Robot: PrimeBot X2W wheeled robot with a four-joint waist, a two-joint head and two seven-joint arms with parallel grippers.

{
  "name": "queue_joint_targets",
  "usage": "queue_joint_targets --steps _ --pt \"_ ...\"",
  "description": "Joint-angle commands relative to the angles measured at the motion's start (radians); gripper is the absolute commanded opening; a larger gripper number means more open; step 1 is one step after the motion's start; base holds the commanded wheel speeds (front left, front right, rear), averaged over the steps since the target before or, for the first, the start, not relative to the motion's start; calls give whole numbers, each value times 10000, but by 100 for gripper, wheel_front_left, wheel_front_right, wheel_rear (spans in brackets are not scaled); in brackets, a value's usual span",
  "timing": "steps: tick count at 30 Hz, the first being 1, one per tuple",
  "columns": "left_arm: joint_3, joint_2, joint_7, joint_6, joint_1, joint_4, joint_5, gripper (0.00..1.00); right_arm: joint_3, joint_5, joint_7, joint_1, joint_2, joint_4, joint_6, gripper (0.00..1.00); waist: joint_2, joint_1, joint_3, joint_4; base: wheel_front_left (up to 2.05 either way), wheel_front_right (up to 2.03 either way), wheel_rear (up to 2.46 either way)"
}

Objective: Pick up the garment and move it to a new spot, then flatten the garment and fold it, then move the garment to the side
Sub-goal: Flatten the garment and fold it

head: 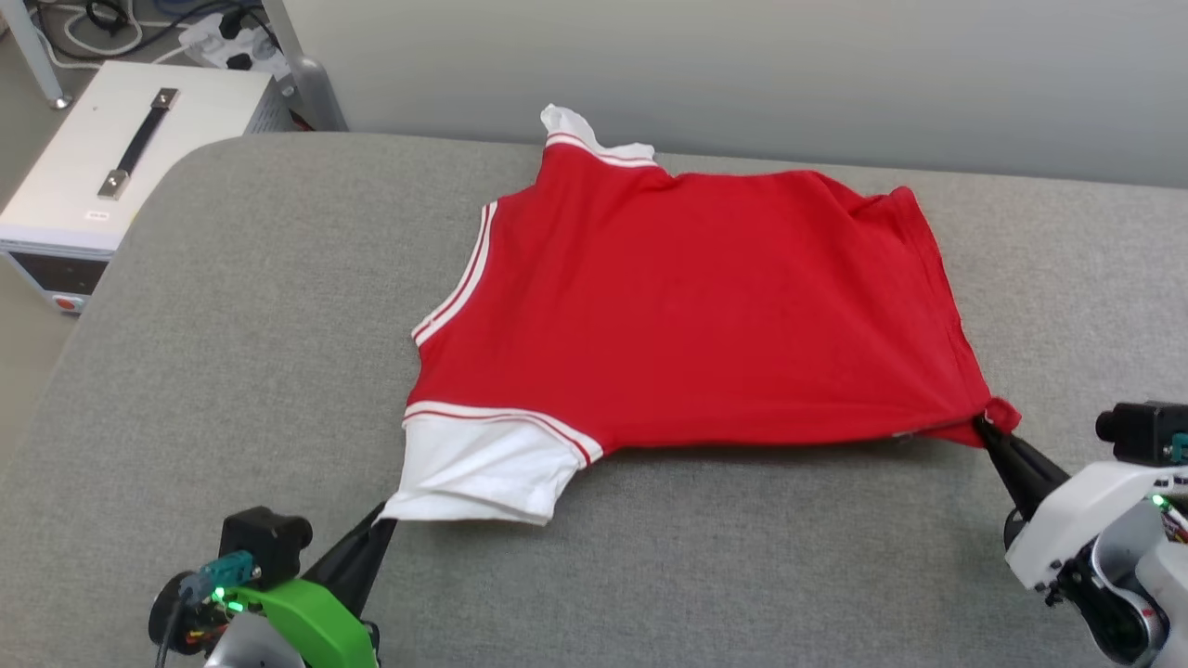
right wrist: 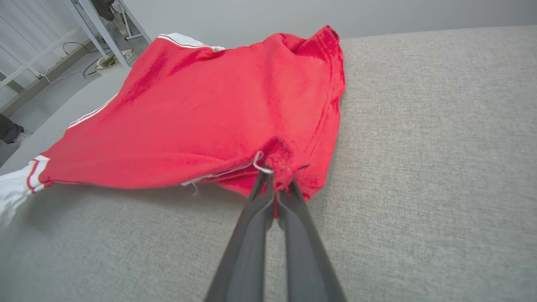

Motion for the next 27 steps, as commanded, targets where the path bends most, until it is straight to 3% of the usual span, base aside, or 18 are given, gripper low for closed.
queue_joint_targets --steps 1,14,21,27 --pt "8 174 91 -16 341 -185 -97 0 2 136 95 377 -147 -216 -9 0 0 1 -554 40 0 0 0" --pt "-225 1297 1228 8 2629 -2176 -855 0 -430 569 1205 3195 -1197 -2053 -9 0 0 1 -1600 -76 0 0 0" --pt "-266 1898 1635 47 3626 -3050 -1226 0 -1265 477 2197 4764 -1601 -3164 -9 0 0 1 -1624 -152 0 0 0" --pt "56 2071 1310 255 3333 -3418 -926 0 -2527 -2 2589 5317 -1439 -4051 -9 0 0 1 -1319 -233 0 0 0"
